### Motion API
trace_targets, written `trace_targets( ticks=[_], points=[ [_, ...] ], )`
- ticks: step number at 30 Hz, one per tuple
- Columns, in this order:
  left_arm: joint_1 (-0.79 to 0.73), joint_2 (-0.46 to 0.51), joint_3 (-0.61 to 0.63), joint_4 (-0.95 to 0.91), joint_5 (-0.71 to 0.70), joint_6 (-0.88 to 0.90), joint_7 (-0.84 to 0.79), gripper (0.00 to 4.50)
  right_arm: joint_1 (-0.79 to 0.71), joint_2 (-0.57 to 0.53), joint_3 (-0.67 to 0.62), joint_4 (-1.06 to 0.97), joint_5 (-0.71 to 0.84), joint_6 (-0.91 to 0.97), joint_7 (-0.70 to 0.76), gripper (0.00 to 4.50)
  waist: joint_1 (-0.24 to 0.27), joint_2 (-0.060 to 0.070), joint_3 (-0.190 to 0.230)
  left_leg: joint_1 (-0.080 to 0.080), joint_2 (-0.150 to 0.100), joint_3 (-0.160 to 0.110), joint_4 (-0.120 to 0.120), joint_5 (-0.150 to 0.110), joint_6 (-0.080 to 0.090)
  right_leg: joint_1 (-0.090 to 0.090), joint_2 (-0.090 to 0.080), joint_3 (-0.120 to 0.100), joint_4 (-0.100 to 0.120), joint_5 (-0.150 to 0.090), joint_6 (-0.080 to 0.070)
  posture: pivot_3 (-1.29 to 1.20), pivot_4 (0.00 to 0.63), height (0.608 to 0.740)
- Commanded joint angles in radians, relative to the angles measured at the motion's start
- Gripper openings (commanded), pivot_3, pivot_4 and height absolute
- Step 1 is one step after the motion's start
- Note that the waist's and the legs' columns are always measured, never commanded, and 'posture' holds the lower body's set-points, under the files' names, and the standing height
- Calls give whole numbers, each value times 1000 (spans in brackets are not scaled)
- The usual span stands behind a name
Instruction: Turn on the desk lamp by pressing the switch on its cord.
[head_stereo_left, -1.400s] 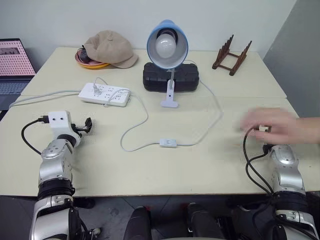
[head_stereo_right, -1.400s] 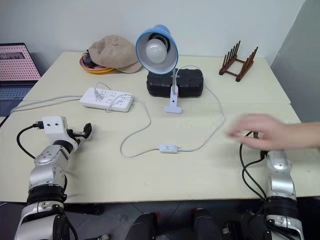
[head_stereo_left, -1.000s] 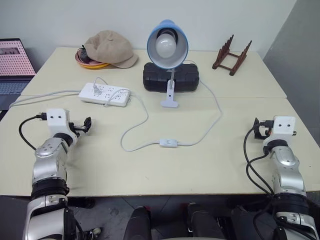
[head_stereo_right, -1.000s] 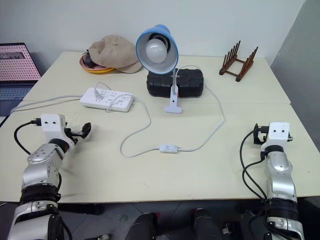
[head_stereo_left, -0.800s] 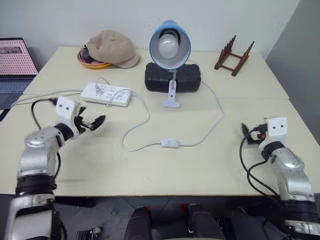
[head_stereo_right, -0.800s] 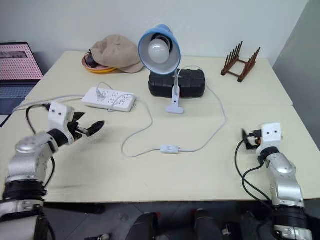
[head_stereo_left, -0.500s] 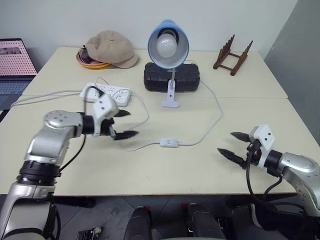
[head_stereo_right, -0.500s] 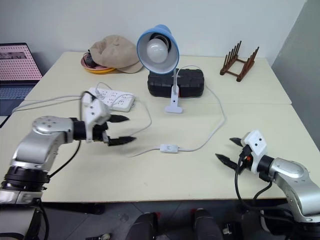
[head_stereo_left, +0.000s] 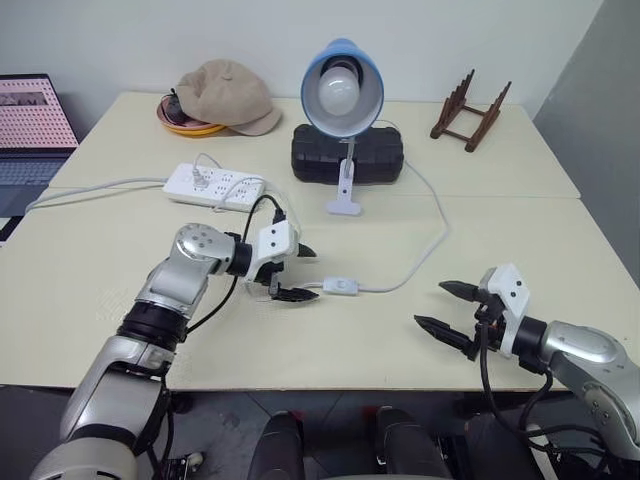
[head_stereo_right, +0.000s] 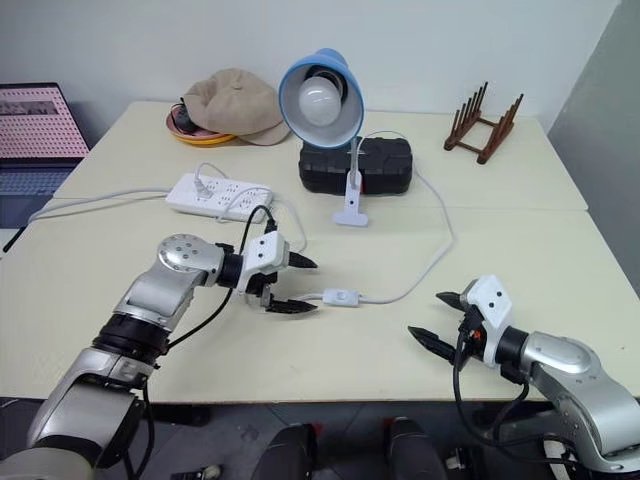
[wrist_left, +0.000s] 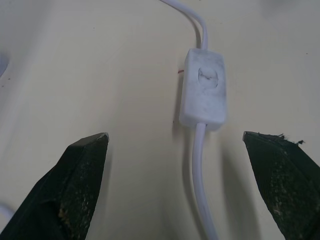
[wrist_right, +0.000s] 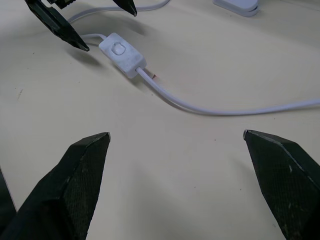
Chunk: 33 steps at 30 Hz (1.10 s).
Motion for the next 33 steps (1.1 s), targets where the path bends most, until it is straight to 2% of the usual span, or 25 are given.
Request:
trace_targets(
  ticks=[1,5,6,15,20,24,28,31,33],
  points=[
    [-47,-42,-5,60,26,-64,-1,4500,19,5,-25,-40,5,-21,-9,4470,0,0,0,0,0,0,1,0,0,0,0,0,0,0,0,0,150,740],
    [-61,-71,-1,99,38,-93,-4,4500,33,15,-22,-41,-3,-33,-19,4470,-1,0,0,0,0,0,1,0,0,0,0,0,0,0,0,0,150,740],
    [-66,-74,1,108,39,-97,-8,4120,36,16,-22,-39,-4,-36,-18,4500,-1,0,0,0,0,0,1,0,0,0,0,0,0,0,0,0,150,740],
    [-63,-51,7,118,48,-110,-46,2194,28,17,-33,-19,-3,-41,-15,4500,-1,0,0,0,0,0,1,0,0,0,0,0,0,0,1,0,150,740],
    [-60,-70,12,123,47,-110,-25,1074,0,27,-24,-6,3,-31,-21,4500,-1,0,0,0,0,0,1,0,0,0,0,0,1,0,1,0,150,740],
    [-59,-95,26,116,29,-82,-1,1069,-20,39,-20,-1,17,7,-39,4500,-1,0,0,0,0,-1,1,0,0,0,0,0,1,0,1,0,150,740],
    [-60,-128,83,48,-50,79,31,1069,-59,109,-83,1,185,198,-126,4500,-1,0,0,0,0,-1,1,0,0,0,0,0,1,1,2,0,150,740],
    [-36,-191,169,-103,-182,287,117,1069,-146,262,-184,70,530,420,-365,4500,-3,0,0,0,0,-2,1,0,0,0,0,-1,2,2,3,0,150,740],
    [-18,-210,189,-162,-210,347,152,1069,-187,312,-224,101,643,484,-478,4500,-2,0,0,0,1,-2,1,0,0,1,0,-1,2,2,4,0,150,740]
  ],
)
